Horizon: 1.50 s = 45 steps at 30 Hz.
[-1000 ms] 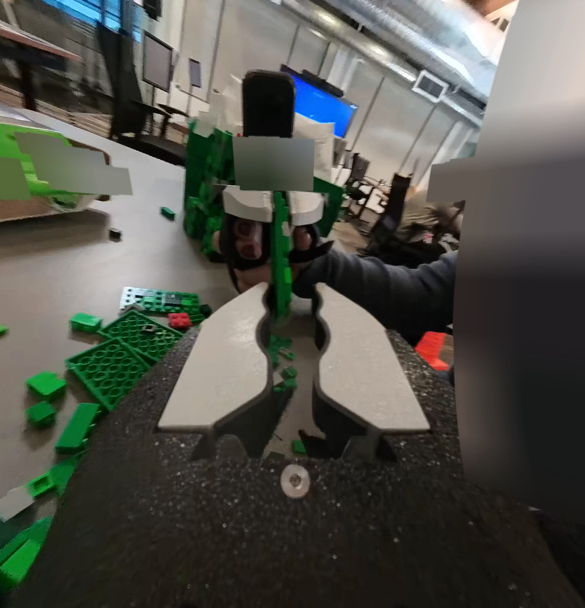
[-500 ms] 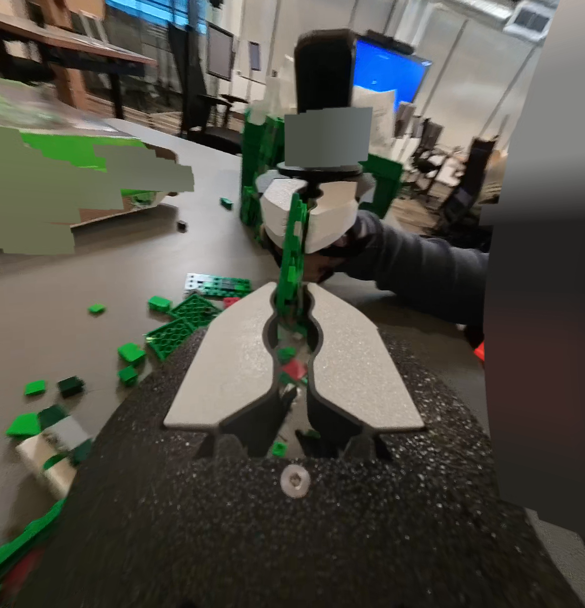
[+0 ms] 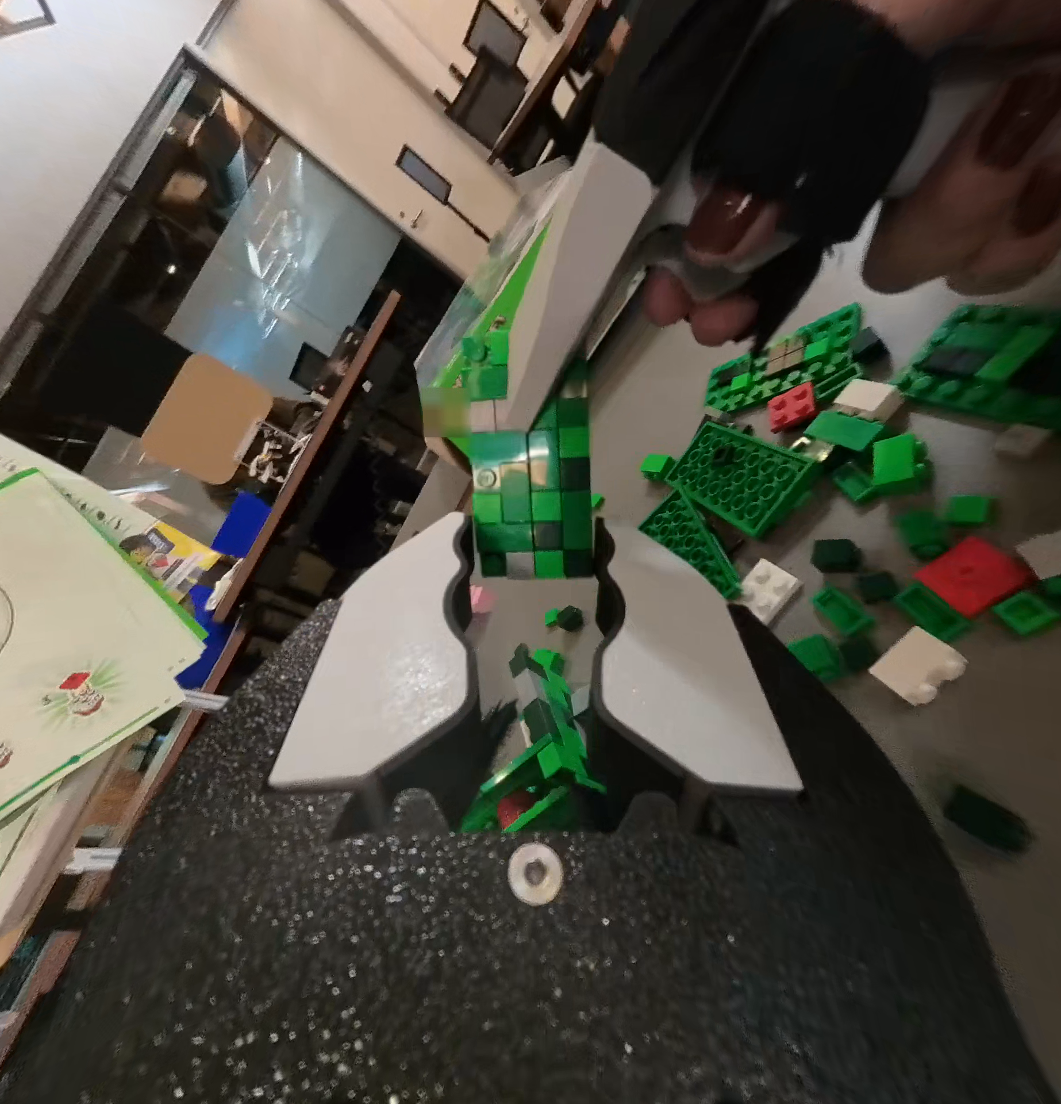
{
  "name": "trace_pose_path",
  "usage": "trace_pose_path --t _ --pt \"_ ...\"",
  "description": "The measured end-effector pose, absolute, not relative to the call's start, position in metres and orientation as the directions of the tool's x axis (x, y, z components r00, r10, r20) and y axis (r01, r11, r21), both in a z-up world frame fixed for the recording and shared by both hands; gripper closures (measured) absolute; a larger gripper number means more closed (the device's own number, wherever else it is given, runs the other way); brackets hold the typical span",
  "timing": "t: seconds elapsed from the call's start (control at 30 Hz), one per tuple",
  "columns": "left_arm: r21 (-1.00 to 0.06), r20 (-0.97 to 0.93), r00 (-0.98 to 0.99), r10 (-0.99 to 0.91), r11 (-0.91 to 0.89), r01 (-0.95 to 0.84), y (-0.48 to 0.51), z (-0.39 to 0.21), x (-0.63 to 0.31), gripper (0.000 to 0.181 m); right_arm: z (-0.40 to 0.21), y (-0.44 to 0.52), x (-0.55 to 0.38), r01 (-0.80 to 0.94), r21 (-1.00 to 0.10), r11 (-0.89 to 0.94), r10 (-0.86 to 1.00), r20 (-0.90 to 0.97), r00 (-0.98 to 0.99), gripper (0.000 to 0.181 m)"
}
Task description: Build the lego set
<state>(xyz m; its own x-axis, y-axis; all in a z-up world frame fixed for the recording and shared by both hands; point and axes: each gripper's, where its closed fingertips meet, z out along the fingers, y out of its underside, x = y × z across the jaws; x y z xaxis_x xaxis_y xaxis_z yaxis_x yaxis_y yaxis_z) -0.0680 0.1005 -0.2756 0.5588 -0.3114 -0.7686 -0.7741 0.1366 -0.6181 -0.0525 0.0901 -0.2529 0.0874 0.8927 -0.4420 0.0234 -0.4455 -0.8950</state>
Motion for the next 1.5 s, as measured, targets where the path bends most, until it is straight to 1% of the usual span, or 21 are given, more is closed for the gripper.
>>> trace_pose_path --t 0.07,0.13,0.4,0.63,0.73,1.07,1.23,1.3,1.37,1.43,1.5 --pt "-0.625 -0.76 0.569 -0.314 0.115 -0.772 0.102 -0.277 -0.07 0.144 -0.255 0.088 -0.058 0.014 -0.882 -0.471 0.878 -0.468 0.104 0.175" --pt "-0.633 -0.744 0.572 -0.345 0.09 -0.769 0.103 -0.283 -0.072 0.144 -0.26 0.089 -0.06 0.017 -0.888 -0.46 0.881 -0.453 0.135 0.175" --pt "-0.708 -0.62 0.613 -0.489 0.012 -0.706 0.104 -0.3 -0.071 0.145 -0.271 0.088 -0.063 0.113 -0.954 -0.279 0.949 -0.256 0.181 0.173" --pt "-0.72 -0.541 0.601 -0.588 -0.045 -0.692 0.099 -0.314 -0.07 0.146 -0.283 0.085 -0.064 0.225 -0.97 -0.095 0.983 -0.055 0.177 0.174" --pt "-0.728 -0.515 0.605 -0.607 -0.063 -0.683 0.098 -0.317 -0.07 0.147 -0.285 0.084 -0.065 0.251 -0.966 -0.056 0.985 -0.012 0.172 0.175" --pt "-0.733 -0.469 0.59 -0.657 -0.084 -0.675 0.093 -0.322 -0.067 0.148 -0.289 0.08 -0.062 0.258 -0.966 0.002 0.995 0.027 0.095 0.174" --pt "-0.761 -0.417 0.613 -0.671 -0.111 -0.639 0.092 -0.322 -0.067 0.149 -0.29 0.08 -0.062 0.257 -0.966 0.016 0.995 0.04 0.091 0.175" --pt "-0.785 -0.417 0.645 -0.64 -0.103 -0.611 0.096 -0.316 -0.067 0.15 -0.284 0.084 -0.063 0.219 -0.975 -0.024 0.992 0.003 0.124 0.175" --pt "-0.798 -0.46 0.681 -0.57 -0.07 -0.598 0.102 -0.306 -0.072 0.145 -0.276 0.09 -0.061 0.155 -0.984 -0.085 0.984 -0.059 0.167 0.175" --pt "-0.792 -0.501 0.693 -0.518 -0.046 -0.608 0.105 -0.3 -0.075 0.136 -0.271 0.092 -0.06 0.109 -0.985 -0.134 0.978 -0.113 0.177 0.175" --pt "-0.772 -0.551 0.684 -0.477 -0.02 -0.636 0.106 -0.296 -0.077 0.133 -0.268 0.094 -0.059 0.082 -0.984 -0.157 0.973 -0.14 0.181 0.175"
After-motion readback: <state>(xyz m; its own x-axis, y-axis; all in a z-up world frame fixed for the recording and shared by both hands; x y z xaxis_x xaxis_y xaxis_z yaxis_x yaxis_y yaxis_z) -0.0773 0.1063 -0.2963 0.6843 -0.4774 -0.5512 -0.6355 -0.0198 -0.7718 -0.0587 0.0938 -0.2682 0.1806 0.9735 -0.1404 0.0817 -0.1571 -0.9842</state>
